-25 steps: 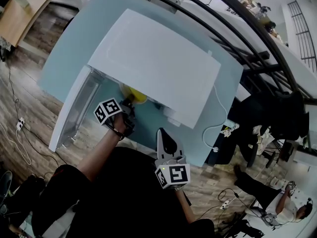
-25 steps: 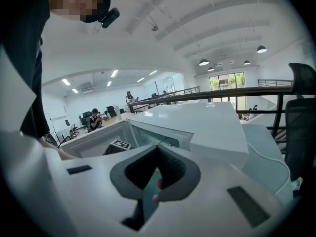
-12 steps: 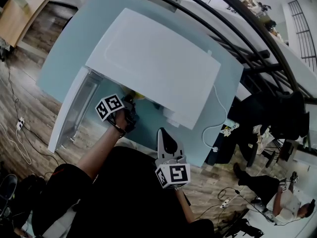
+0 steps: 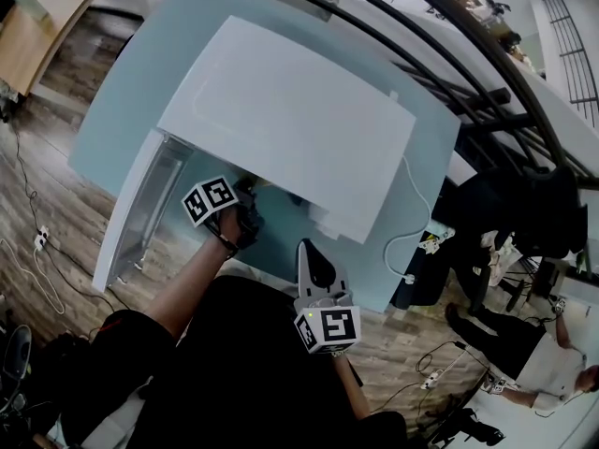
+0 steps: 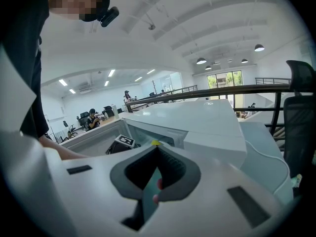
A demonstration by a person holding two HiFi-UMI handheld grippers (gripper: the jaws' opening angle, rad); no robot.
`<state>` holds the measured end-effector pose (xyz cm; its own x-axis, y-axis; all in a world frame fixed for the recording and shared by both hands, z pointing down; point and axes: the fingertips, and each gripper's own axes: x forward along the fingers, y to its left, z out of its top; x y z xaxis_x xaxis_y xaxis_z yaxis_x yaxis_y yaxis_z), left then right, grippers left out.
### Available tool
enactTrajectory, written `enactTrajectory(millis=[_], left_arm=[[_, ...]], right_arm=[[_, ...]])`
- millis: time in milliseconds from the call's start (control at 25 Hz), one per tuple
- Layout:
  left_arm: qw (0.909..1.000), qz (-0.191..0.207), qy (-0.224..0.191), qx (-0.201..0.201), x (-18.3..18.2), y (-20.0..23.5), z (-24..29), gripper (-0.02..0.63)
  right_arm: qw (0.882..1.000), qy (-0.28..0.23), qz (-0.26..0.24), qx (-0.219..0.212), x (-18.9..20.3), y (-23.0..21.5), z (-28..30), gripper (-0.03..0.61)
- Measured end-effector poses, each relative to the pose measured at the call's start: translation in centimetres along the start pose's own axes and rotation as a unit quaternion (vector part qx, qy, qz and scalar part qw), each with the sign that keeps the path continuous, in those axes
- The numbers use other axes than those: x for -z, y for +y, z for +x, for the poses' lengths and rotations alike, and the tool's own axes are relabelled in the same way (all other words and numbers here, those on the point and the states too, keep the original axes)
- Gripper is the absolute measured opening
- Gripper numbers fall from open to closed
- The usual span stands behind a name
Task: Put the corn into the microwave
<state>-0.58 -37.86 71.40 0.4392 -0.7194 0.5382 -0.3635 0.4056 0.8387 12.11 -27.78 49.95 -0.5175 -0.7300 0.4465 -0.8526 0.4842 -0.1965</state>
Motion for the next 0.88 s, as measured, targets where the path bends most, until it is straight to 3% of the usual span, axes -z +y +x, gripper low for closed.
enactTrajectory(millis=[120, 360, 880], left_arm=[[0.9998, 0.015, 0.000, -0.014, -0.1, 0.2, -0.2, 0.032], [0.9986, 0.038, 0.008, -0.036, 0.0, 0.8, -0.2, 0.112], [0.9964, 0.079, 0.015, -0.028, 0.4, 0.4, -2.4, 0.137]], right_arm=[[1.000, 0.000, 0.001, 0.002, 0.0, 0.1, 0.0, 0.009], [1.000, -0.001, 0.006, 0.005, 0.4, -0.1, -0.2, 0.009], [1.000, -0.013, 0.010, 0.007, 0.1, 1.6, -0.4, 0.009]])
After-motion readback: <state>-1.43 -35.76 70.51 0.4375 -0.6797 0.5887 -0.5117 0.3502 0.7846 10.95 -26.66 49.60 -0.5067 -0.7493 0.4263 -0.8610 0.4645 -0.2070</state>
